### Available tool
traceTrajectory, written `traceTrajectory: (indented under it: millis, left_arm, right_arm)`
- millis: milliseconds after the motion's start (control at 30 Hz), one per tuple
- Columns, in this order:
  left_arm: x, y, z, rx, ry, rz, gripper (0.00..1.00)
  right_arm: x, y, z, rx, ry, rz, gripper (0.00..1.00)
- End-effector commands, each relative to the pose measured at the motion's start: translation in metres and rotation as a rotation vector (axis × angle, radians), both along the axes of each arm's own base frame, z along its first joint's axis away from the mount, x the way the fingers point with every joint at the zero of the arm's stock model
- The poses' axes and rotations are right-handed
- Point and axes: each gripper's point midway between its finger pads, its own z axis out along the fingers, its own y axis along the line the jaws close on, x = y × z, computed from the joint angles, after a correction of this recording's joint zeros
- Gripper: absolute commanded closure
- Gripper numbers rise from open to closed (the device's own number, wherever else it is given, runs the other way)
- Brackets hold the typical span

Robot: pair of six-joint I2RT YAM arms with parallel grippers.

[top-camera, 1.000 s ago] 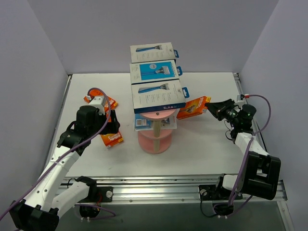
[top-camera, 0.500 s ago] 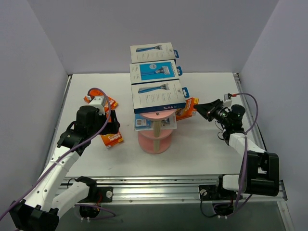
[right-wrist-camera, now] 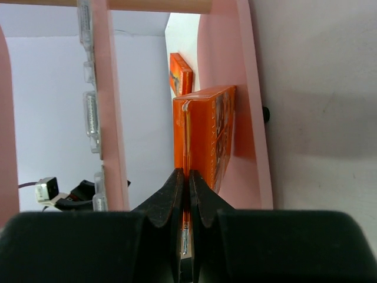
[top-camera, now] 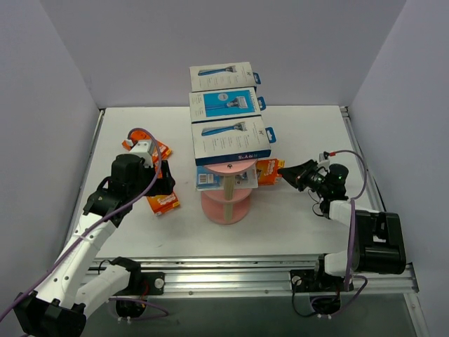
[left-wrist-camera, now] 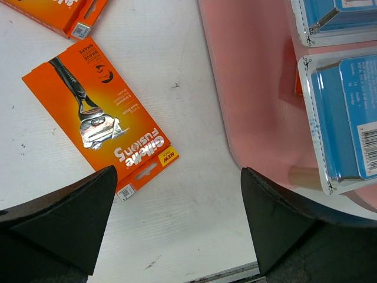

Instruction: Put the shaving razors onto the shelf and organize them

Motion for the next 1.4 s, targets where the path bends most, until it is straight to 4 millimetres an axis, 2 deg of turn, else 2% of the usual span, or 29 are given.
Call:
traceTrajectory:
  millis: [0,67,200,233,267,433,467,500,600,867,900,1267,1300,1367]
  left_arm:
    - [0.004,-0.002,0.021,-0.023,-0.061,-0.009,0.05]
    - [0.004,-0.002,0.021,-0.023,-0.062,-0.009,0.05]
    - [0.004,-0.002,0.021,-0.024,-0.064,-0.009,0.05]
    - [0.004,-0.002,0.021,-0.024,-0.064,-0.009,0.05]
    - [0.004,-0.002,0.022,-0.024,-0.066,-0.008,0.05]
    - [0.004,-0.001,0.022,-0.023,-0.067,-0.007,0.05]
    - [0.004,-0.001,0.022,-0.023,-0.067,-0.007,0.05]
    - [0.004,-0.002,0.022,-0.023,-0.066,-0.007,0.05]
    - [0.004,-0.001,0.022,-0.022,-0.066,-0.005,0.05]
    - [0.004,-0.002,0.022,-0.025,-0.067,-0.009,0.05]
    - [0.004,-0.002,0.022,-0.025,-0.067,-0.009,0.05]
    - [0.004,-0.002,0.024,-0.028,-0.074,-0.013,0.05]
    - [0.003,-0.002,0.024,-0.028,-0.075,-0.013,0.05]
    - [0.003,-0.002,0.024,-0.027,-0.073,-0.013,0.05]
  right_arm:
    - [0.004,0.001,0.008,-0.073,-0.078,0.037,1.00]
    - [0.004,-0.001,-0.005,-0.125,-0.040,0.046,1.00]
    - [0.012,-0.005,-0.015,-0.206,-0.015,0.061,1.00]
    - [0.011,-0.005,-0.025,-0.215,0.028,0.071,1.00]
    - [0.017,-0.006,-0.023,-0.231,0.022,0.071,1.00]
    - [0.023,0.008,-0.044,-0.338,0.051,0.132,1.00]
    - [0.027,0.009,-0.044,-0.345,0.046,0.131,1.00]
    - [0.025,0.021,-0.048,-0.352,0.047,0.161,1.00]
    - [0.031,0.028,-0.053,-0.366,0.050,0.163,1.00]
    - [0.051,0.043,-0.052,-0.356,0.026,0.163,1.00]
    - [0.053,0.045,-0.057,-0.355,0.037,0.169,1.00]
    - [0.094,0.058,-0.054,-0.362,-0.012,0.188,1.00]
    - [0.097,0.058,-0.058,-0.365,-0.006,0.193,1.00]
    - [0.105,0.061,-0.054,-0.362,-0.026,0.202,1.00]
